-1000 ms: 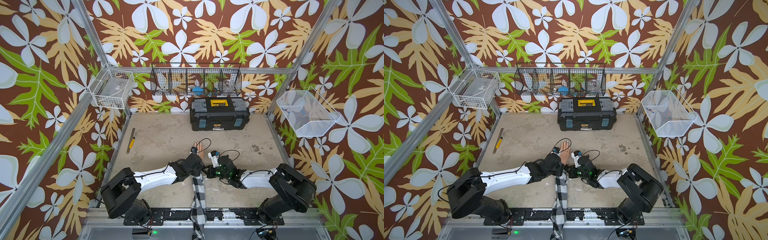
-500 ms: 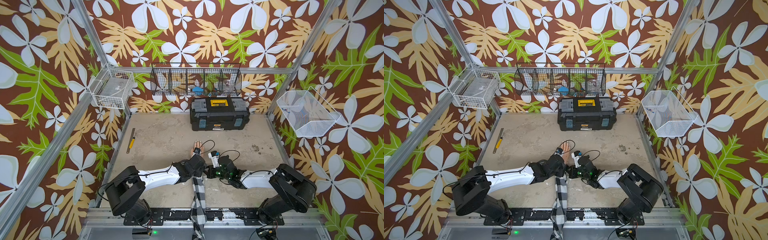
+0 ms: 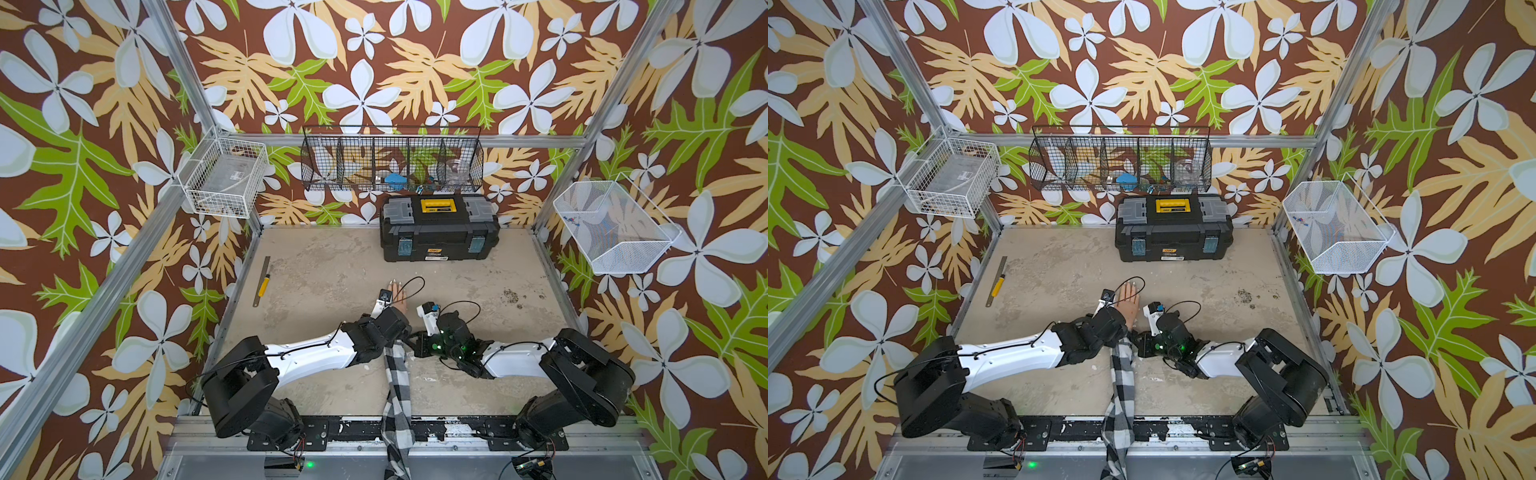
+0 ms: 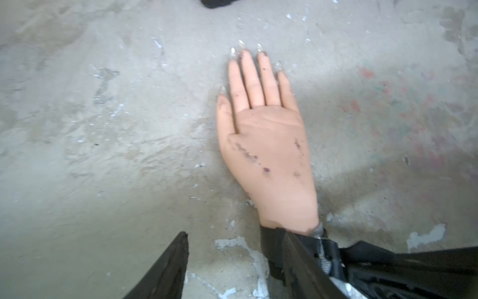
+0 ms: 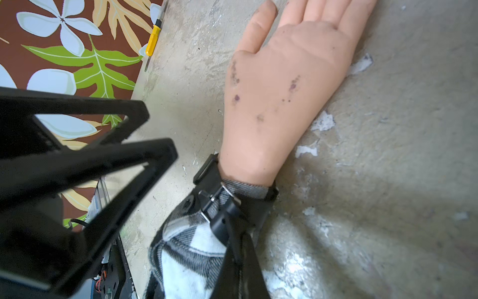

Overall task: Take off the watch
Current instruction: Untie the watch from the hand.

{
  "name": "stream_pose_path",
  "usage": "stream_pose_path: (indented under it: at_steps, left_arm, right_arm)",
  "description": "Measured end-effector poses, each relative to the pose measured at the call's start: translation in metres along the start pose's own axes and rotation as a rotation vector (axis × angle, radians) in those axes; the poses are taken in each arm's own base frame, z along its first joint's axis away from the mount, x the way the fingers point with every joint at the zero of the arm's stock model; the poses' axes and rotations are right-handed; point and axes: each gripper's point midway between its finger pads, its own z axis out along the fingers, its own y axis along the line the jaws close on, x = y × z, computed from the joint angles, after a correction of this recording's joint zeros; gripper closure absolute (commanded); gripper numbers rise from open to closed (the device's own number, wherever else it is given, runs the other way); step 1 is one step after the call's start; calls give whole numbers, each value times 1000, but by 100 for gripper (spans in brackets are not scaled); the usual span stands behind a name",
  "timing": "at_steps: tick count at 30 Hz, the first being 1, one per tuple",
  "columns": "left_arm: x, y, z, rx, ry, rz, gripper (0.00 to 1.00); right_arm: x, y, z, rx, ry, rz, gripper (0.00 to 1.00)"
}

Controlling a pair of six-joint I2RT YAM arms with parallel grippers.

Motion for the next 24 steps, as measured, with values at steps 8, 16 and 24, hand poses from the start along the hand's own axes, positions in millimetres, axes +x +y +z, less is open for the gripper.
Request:
stream_pose_path:
  at_steps: [8, 16, 24]
  left_arm:
    - [-11, -3, -10, 45, -25, -10, 37]
    - [-1, -22, -8, 156, 6, -31, 35]
    - [19, -2, 2, 99, 44, -133, 35]
  right_arm:
    - [-1, 1, 0, -1, 0, 0, 100]
    - [-3, 4, -4, 0, 1, 0, 100]
    - [-23, 25, -11, -8, -4, -38, 86]
